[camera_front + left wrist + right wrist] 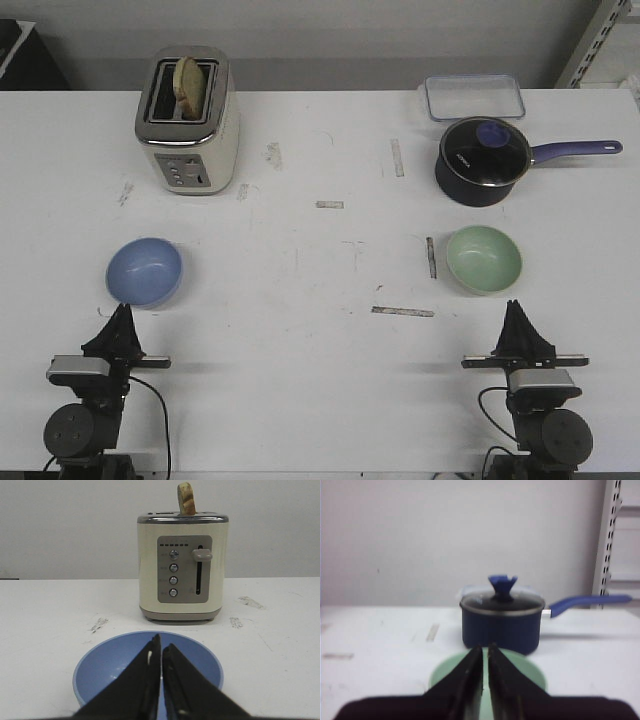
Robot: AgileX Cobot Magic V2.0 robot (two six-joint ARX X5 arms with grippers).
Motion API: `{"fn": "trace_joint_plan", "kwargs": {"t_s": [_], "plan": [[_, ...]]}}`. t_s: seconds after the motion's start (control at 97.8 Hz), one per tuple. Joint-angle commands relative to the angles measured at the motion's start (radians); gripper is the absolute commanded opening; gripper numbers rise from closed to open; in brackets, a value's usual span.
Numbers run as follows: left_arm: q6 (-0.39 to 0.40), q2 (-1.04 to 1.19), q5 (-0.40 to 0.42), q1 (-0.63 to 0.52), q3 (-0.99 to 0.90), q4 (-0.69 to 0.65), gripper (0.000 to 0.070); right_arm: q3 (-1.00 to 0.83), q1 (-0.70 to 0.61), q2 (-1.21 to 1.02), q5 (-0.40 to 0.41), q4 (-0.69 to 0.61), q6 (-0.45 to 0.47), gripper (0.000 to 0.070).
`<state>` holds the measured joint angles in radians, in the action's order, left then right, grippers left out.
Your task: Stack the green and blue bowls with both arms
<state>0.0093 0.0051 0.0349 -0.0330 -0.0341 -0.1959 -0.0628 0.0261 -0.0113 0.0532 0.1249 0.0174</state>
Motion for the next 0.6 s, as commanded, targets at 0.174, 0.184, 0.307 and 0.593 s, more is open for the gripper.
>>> {"fn": "trace_joint_plan", "kwargs": {"t_s": [0.174, 0.184, 0.307, 0.593], "plan": [[0.005, -0.002, 0.002, 0.002, 0.022, -0.014, 0.0001, -0.146, 0.000, -0.110, 0.000, -0.095, 0.019, 0.0011], [0.005, -0.002, 0.002, 0.002, 0.022, -0.014, 0.0001, -0.157, 0.000, -0.122, 0.000, -0.106, 0.019, 0.0011], [0.005, -0.002, 0.002, 0.002, 0.022, -0.014, 0.0001, -0.243, 0.000, -0.220, 0.001, -0.202, 0.019, 0.0011], [0.005, -0.002, 0.002, 0.002, 0.022, -0.014, 0.0001, -0.463, 0.000, -0.495, -0.002, -0.454, 0.026, 0.0011]]}}
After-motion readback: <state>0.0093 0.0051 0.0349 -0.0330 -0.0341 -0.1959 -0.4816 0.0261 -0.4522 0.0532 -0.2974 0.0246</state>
